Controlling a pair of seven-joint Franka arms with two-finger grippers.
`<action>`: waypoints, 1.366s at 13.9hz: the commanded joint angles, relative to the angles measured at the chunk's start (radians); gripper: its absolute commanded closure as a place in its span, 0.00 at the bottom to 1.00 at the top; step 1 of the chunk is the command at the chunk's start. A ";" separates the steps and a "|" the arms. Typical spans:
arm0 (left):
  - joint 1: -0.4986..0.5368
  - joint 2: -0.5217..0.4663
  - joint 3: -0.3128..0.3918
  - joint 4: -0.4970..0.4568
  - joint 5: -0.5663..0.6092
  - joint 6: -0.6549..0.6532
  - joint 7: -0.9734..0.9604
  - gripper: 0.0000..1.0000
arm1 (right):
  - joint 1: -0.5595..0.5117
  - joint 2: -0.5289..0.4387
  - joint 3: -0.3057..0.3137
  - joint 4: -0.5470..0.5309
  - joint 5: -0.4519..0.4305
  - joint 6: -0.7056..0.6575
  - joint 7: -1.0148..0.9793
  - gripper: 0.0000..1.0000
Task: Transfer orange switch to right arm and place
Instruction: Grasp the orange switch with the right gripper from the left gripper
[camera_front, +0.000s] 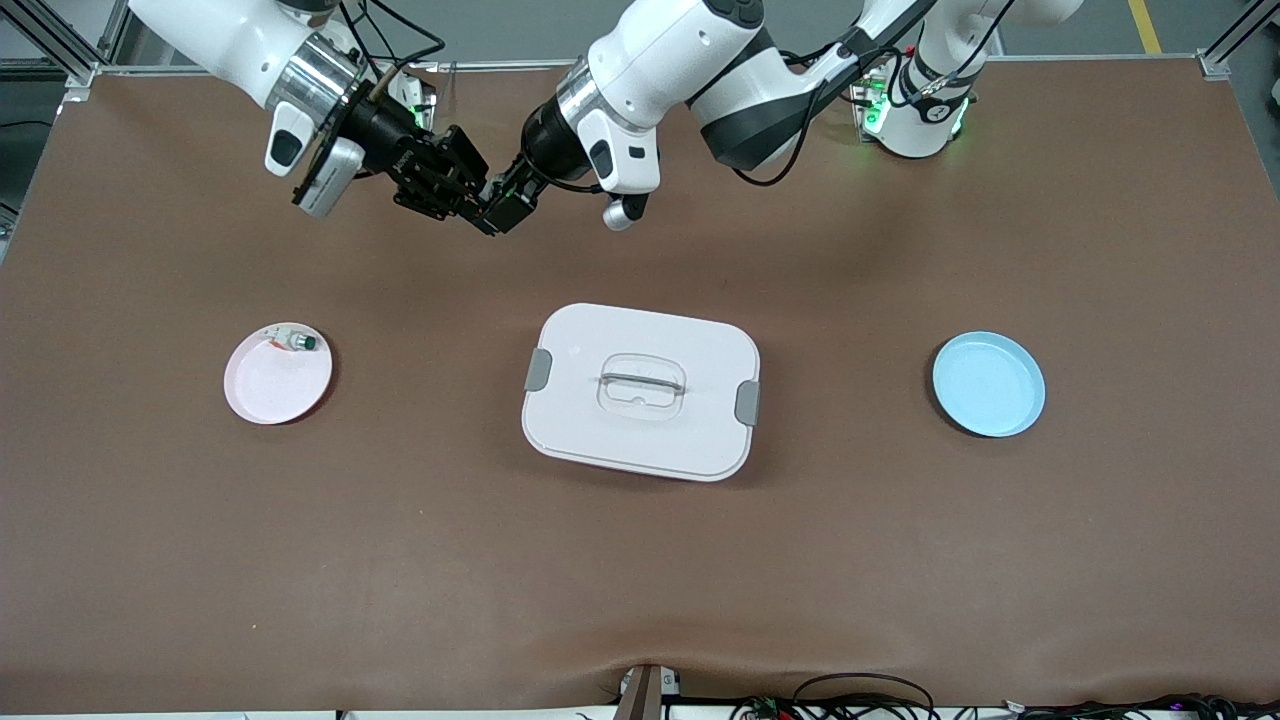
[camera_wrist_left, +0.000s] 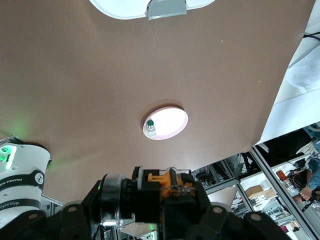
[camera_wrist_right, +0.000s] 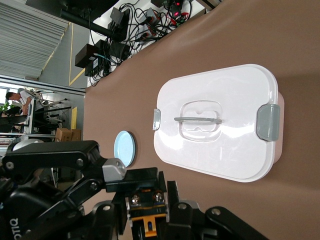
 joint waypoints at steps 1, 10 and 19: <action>-0.008 0.001 -0.003 0.000 0.032 0.009 -0.026 0.69 | -0.003 0.022 0.003 0.027 0.024 0.007 0.051 1.00; -0.005 0.000 -0.005 0.001 0.052 0.005 -0.028 0.00 | -0.003 0.027 0.003 0.039 0.022 0.002 0.034 1.00; 0.031 -0.028 -0.005 0.001 0.052 -0.015 -0.029 0.00 | -0.012 0.062 0.001 0.062 0.012 -0.001 -0.170 1.00</action>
